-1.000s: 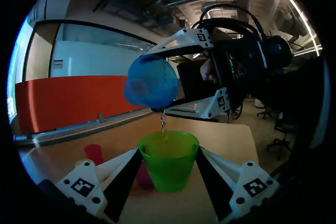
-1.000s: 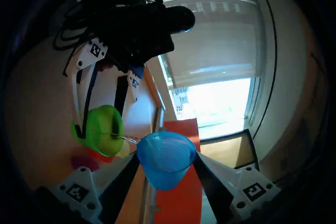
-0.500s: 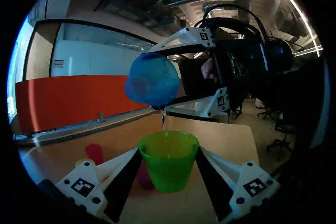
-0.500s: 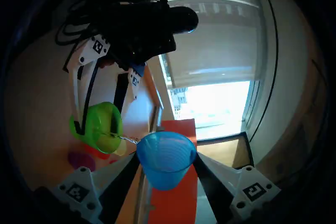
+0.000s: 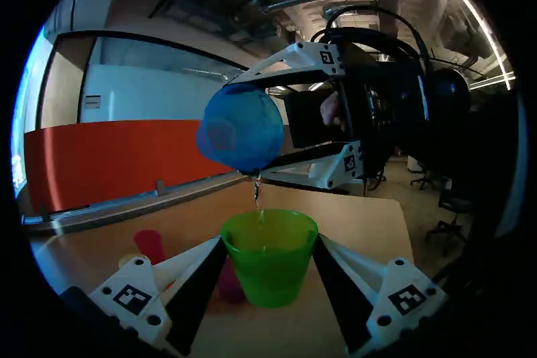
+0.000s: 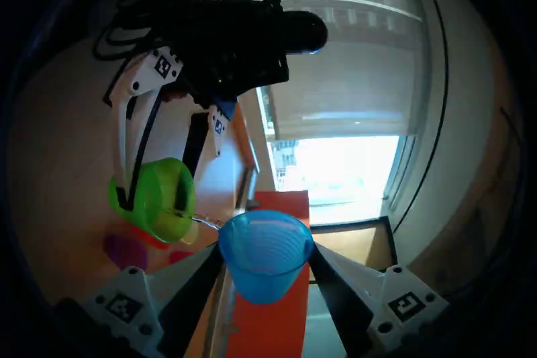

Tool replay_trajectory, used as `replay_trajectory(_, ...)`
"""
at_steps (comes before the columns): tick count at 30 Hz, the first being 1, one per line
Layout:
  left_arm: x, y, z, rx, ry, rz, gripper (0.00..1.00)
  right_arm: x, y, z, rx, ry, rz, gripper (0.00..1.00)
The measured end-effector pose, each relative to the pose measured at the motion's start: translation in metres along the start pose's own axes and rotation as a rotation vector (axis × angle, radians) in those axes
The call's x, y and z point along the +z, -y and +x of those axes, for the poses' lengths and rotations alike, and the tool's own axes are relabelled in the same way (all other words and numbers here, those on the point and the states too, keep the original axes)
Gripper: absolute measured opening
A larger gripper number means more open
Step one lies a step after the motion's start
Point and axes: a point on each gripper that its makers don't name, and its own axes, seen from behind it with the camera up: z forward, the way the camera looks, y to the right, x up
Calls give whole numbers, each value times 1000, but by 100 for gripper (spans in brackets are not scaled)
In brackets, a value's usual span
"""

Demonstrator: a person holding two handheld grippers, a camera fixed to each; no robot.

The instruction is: Pour water

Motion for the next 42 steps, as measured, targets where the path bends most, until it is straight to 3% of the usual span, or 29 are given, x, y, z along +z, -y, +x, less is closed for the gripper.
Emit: replay_trajectory(42,-1,0,2,1,-5,4,86,-5,6,15,-153,16,-3,91)
